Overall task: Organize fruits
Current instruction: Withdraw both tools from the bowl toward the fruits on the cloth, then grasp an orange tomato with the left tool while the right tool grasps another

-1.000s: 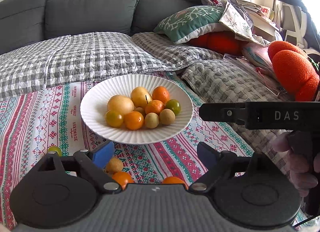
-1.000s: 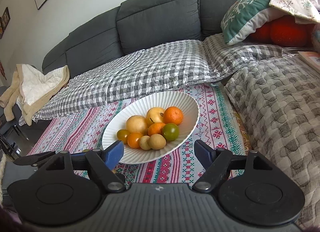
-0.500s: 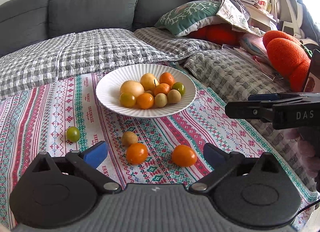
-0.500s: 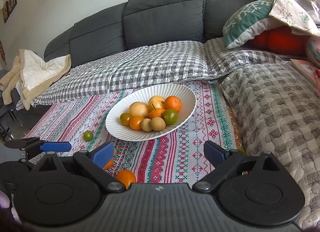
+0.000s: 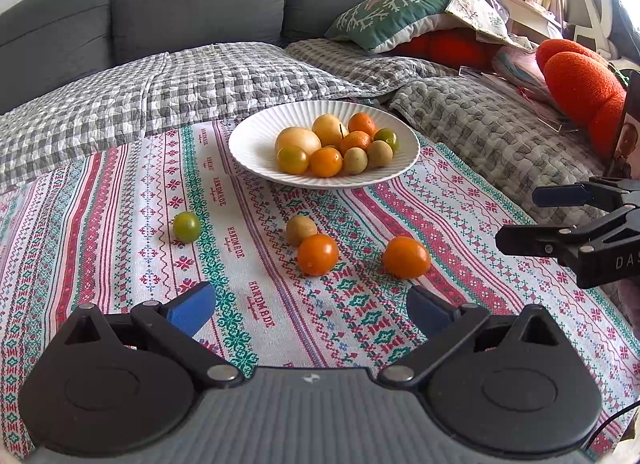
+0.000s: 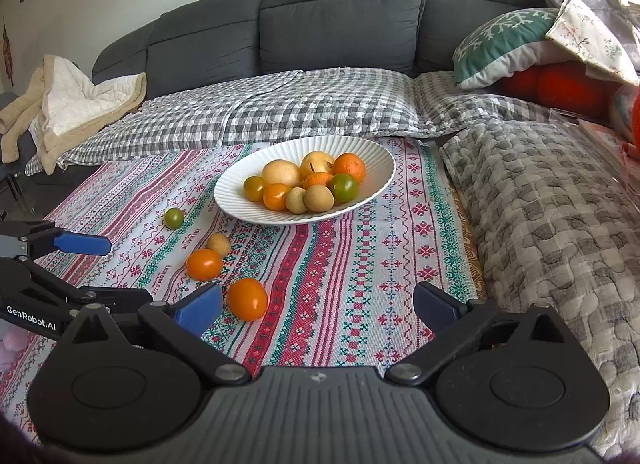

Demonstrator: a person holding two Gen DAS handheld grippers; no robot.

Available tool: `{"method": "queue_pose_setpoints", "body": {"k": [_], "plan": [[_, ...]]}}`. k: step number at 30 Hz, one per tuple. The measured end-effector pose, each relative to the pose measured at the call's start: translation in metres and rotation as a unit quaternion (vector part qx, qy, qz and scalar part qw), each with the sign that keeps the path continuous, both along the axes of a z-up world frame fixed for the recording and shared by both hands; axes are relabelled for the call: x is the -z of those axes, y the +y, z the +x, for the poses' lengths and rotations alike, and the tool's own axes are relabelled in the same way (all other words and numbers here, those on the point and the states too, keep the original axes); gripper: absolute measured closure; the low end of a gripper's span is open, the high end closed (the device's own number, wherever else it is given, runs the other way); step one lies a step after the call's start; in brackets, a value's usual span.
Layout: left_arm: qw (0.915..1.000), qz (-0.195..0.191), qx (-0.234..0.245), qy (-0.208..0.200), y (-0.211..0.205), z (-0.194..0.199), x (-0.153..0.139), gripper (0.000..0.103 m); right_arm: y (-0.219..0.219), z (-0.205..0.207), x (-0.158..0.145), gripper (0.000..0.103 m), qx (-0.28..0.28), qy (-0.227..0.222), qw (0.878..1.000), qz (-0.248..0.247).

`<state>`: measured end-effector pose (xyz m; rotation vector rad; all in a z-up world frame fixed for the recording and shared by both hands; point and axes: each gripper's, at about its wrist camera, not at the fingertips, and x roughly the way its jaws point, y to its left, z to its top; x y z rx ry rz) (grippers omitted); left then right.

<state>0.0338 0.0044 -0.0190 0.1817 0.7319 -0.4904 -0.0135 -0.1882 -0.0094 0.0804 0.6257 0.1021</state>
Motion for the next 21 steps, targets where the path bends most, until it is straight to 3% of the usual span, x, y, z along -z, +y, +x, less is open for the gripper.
{"method": "queue_pose_setpoints", "body": {"k": [12,21], "plan": [[0.9982,0.049,-0.031,-0.011,0.028,0.008,0.04,0.004,0.028,0.001,0.04,0.001,-0.03,0.05,0.997,-0.046],[0.9993,0.011,-0.033,-0.018,0.033,0.02,0.043,0.004,0.044,0.012,0.048,0.0,-0.048,0.042,0.997,-0.052]]}}
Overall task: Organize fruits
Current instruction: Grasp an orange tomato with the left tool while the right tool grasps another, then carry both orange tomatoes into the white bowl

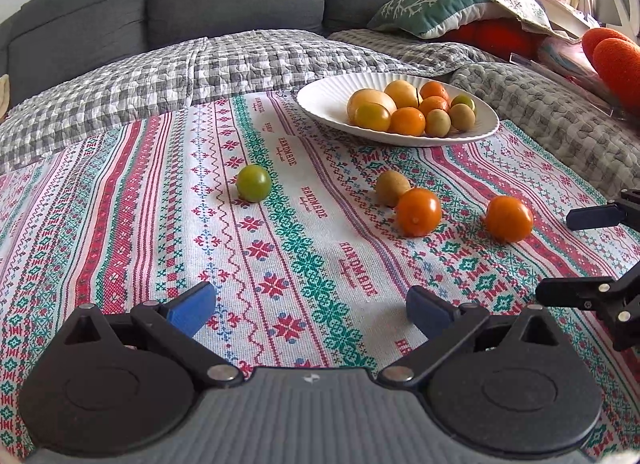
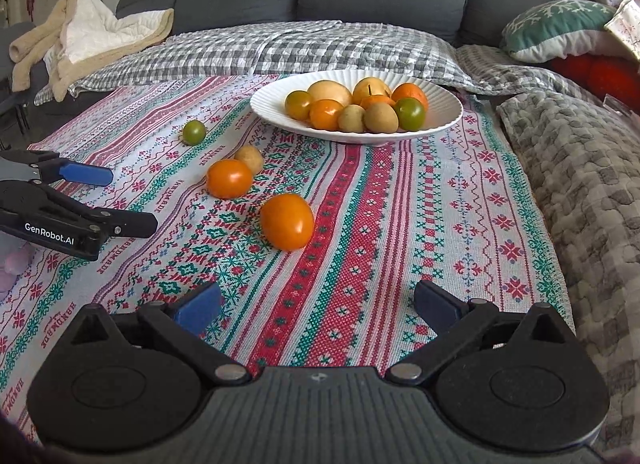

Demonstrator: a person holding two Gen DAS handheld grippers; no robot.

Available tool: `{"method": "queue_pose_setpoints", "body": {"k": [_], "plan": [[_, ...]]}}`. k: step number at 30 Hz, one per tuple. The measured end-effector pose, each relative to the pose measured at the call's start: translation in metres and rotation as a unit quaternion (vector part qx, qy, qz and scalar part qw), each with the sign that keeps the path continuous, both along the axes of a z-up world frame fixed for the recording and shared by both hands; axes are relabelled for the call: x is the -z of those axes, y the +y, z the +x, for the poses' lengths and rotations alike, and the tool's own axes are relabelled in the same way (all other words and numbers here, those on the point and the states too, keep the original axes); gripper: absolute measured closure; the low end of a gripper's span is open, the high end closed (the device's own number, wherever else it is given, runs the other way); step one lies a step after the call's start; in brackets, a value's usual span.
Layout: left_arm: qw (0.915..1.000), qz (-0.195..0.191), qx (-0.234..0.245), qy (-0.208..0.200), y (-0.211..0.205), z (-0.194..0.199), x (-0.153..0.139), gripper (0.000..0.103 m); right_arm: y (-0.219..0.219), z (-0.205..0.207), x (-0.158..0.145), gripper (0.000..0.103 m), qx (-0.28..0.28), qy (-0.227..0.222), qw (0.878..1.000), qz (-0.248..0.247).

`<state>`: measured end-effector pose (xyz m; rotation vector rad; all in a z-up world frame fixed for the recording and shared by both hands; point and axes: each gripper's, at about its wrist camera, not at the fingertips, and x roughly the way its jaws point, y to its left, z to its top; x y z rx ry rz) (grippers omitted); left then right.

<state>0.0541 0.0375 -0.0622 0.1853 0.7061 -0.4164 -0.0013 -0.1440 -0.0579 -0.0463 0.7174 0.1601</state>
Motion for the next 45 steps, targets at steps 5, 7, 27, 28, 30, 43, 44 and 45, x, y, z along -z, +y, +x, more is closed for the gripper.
{"method": "queue_pose_setpoints", "body": {"k": [5,7,27,28,30,43,44,45], "plan": [[0.9993,-0.01,0.037,0.001,-0.017,0.002,0.001,0.006,0.004,0.009,0.001,0.001,0.002,-0.006,1.0,0.005],[0.9985,-0.014,0.053,0.001,-0.024,0.005,0.001,0.009,0.006,0.012,0.001,0.005,0.0,-0.009,1.0,0.003],[0.9972,-0.026,0.069,0.012,-0.06,0.025,-0.007,0.071,0.011,0.029,-0.007,0.074,-0.031,-0.016,0.999,0.008],[0.9972,-0.026,0.068,0.014,-0.061,0.026,-0.008,0.076,0.011,0.029,-0.007,0.074,-0.031,-0.015,0.999,0.01],[0.9974,-0.026,0.064,0.02,-0.061,0.028,-0.009,0.076,0.01,0.03,-0.008,0.075,-0.03,-0.014,0.999,0.014],[0.9977,-0.038,0.047,0.031,-0.055,0.029,-0.022,0.077,-0.01,0.033,-0.021,0.075,0.008,-0.028,0.999,0.041],[0.9977,-0.041,0.044,0.032,-0.054,0.03,-0.024,0.077,-0.012,0.034,-0.023,0.075,0.012,-0.031,0.999,0.042],[0.9977,-0.043,0.043,0.03,-0.053,0.03,-0.026,0.077,-0.013,0.035,-0.025,0.075,0.015,-0.034,0.998,0.044]]}}
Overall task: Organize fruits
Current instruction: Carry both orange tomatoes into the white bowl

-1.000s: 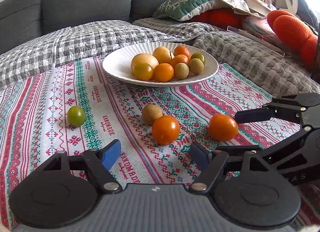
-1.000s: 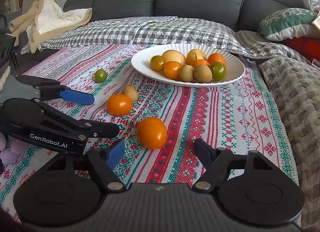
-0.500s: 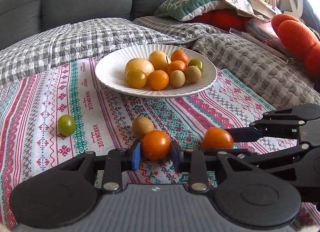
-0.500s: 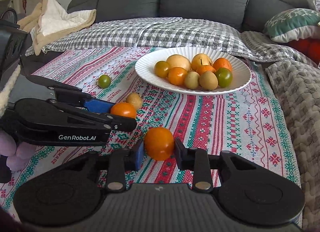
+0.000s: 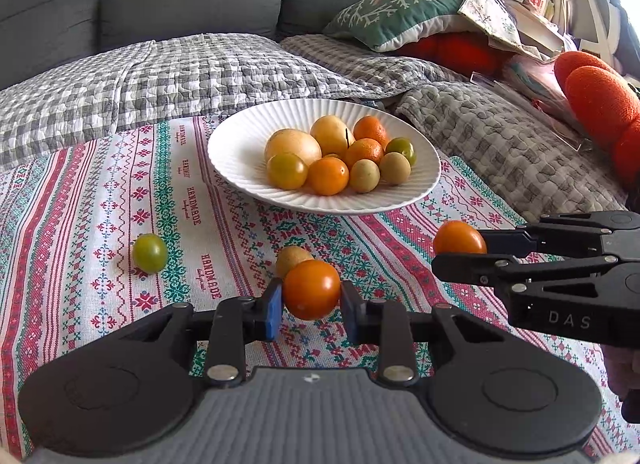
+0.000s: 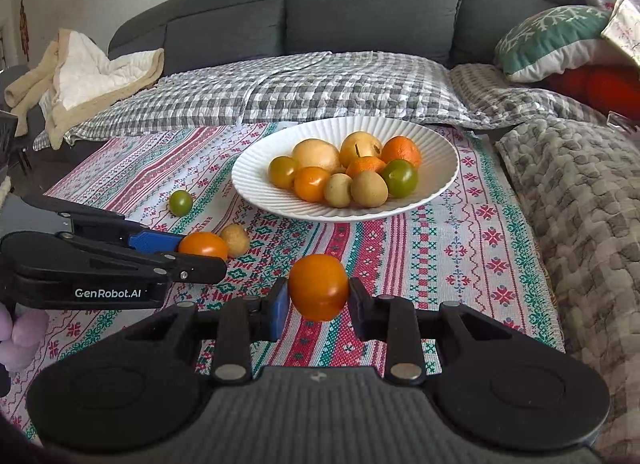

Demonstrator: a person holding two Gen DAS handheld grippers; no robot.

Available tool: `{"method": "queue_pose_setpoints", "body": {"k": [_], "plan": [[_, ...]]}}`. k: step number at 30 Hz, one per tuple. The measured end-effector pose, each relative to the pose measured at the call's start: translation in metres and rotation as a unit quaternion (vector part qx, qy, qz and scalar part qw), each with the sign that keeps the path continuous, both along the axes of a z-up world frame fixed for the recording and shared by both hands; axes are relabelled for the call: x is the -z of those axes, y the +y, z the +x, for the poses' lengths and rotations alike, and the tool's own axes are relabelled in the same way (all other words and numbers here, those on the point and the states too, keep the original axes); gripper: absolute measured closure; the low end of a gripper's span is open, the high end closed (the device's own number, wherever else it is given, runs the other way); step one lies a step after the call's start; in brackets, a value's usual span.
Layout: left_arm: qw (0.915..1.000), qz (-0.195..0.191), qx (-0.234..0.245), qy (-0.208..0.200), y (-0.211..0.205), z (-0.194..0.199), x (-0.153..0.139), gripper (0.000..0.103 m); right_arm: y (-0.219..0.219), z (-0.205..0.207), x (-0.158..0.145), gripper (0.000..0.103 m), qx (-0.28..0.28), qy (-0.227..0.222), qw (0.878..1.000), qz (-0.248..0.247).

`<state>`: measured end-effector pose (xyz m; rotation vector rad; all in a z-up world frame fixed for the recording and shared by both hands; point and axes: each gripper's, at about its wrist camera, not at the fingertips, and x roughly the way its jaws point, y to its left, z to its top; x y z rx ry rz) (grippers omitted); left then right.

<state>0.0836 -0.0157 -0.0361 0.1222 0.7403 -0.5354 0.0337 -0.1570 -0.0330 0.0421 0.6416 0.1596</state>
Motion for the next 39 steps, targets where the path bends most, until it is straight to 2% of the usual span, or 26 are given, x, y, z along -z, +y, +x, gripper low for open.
{"method": "queue_pose_setpoints", "body": {"k": [12,20,25,34,39], "plan": [[0.9991,-0.032,-0.023,-0.014,0.004,0.011,-0.025,0.077,-0.026,0.016,-0.018,0.075,0.049,-0.029,0.998,0.024],[0.9982,-0.042,-0.04,-0.012,-0.011,0.024,-0.032,0.077,-0.041,0.032,-0.023,0.075,0.083,-0.034,0.995,0.042],[0.9974,-0.051,-0.049,-0.008,-0.022,0.043,-0.035,0.077,-0.05,0.042,-0.023,0.075,0.098,-0.035,0.993,0.057],[0.9975,-0.046,-0.05,-0.02,-0.043,0.096,-0.036,0.077,-0.061,0.06,-0.019,0.075,0.106,-0.03,0.991,0.079],[0.9981,-0.043,-0.044,-0.006,-0.054,0.129,-0.03,0.077,-0.066,0.07,-0.017,0.075,0.118,-0.027,0.988,0.093]]}}
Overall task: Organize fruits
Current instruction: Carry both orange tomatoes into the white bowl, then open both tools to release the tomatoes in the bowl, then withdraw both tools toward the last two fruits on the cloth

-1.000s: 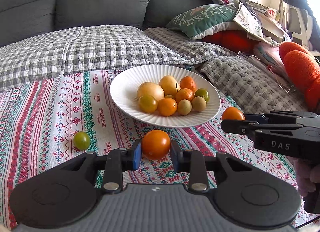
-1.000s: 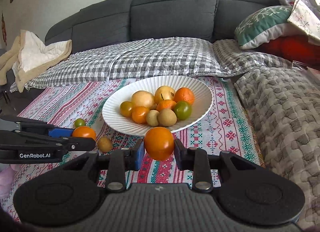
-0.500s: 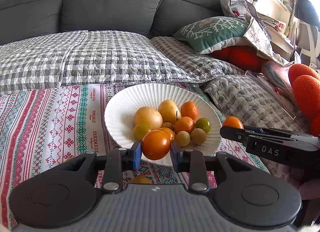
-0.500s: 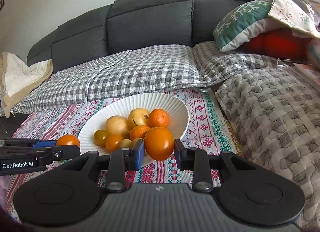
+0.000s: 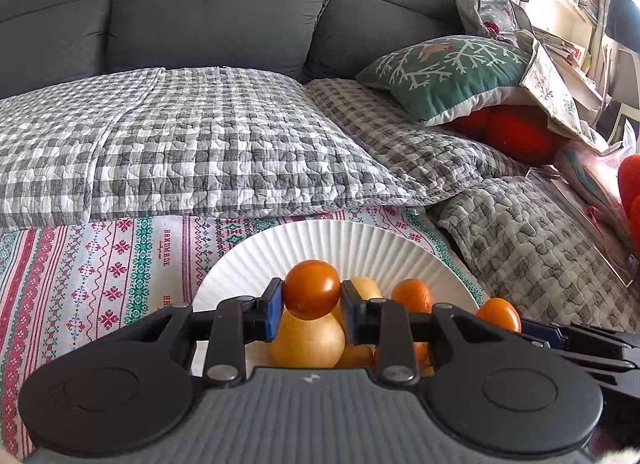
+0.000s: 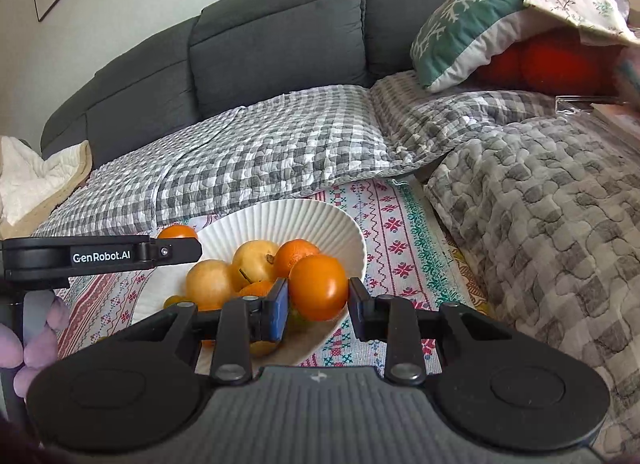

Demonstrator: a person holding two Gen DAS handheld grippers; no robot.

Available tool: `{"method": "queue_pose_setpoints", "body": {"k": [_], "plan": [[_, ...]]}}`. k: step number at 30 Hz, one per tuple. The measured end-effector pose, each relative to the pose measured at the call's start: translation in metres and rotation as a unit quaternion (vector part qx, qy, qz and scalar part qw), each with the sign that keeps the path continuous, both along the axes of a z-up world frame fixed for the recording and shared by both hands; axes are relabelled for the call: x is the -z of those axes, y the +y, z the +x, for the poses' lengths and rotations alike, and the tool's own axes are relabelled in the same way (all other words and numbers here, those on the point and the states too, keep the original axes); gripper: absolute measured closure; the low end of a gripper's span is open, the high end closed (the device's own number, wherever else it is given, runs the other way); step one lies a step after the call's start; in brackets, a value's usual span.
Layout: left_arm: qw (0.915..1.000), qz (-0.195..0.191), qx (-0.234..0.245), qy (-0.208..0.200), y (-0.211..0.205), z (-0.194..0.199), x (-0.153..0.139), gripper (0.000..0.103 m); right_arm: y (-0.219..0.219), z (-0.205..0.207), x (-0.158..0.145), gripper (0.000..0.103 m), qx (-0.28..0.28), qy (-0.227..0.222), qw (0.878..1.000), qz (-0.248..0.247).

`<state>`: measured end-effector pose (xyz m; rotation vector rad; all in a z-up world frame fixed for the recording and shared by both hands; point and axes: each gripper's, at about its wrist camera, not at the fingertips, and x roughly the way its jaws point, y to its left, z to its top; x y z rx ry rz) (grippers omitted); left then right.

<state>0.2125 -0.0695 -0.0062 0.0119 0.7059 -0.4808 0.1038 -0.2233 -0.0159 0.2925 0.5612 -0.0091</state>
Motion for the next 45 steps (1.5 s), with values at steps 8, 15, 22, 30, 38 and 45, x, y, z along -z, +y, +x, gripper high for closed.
{"method": "queue_pose_setpoints", "body": {"k": [8,15,22,30,38,45], "plan": [[0.9989,0.002,-0.001,0.046,-0.007,0.034,0.021,0.077,-0.008,0.01,0.006,0.075,0.018,0.001,1.0,0.02],[0.9985,-0.008,-0.002,0.055,-0.005,0.039,0.028,0.076,-0.007,0.012,0.007,0.075,0.019,-0.003,1.0,0.012],[0.9993,-0.007,-0.003,0.035,-0.002,0.032,0.025,0.064,0.003,0.011,0.003,0.071,0.012,-0.014,1.0,-0.022],[0.9997,-0.008,-0.007,0.02,0.012,0.015,0.018,0.04,-0.003,0.007,-0.004,0.062,0.007,-0.029,0.999,0.012],[0.9999,-0.001,-0.015,0.004,0.028,-0.013,0.013,0.022,-0.014,-0.004,-0.011,0.048,0.022,-0.032,0.999,0.027],[0.9998,0.008,-0.018,-0.001,0.039,-0.043,0.009,0.018,-0.01,-0.018,-0.015,0.038,0.015,-0.019,1.0,0.013]]}}
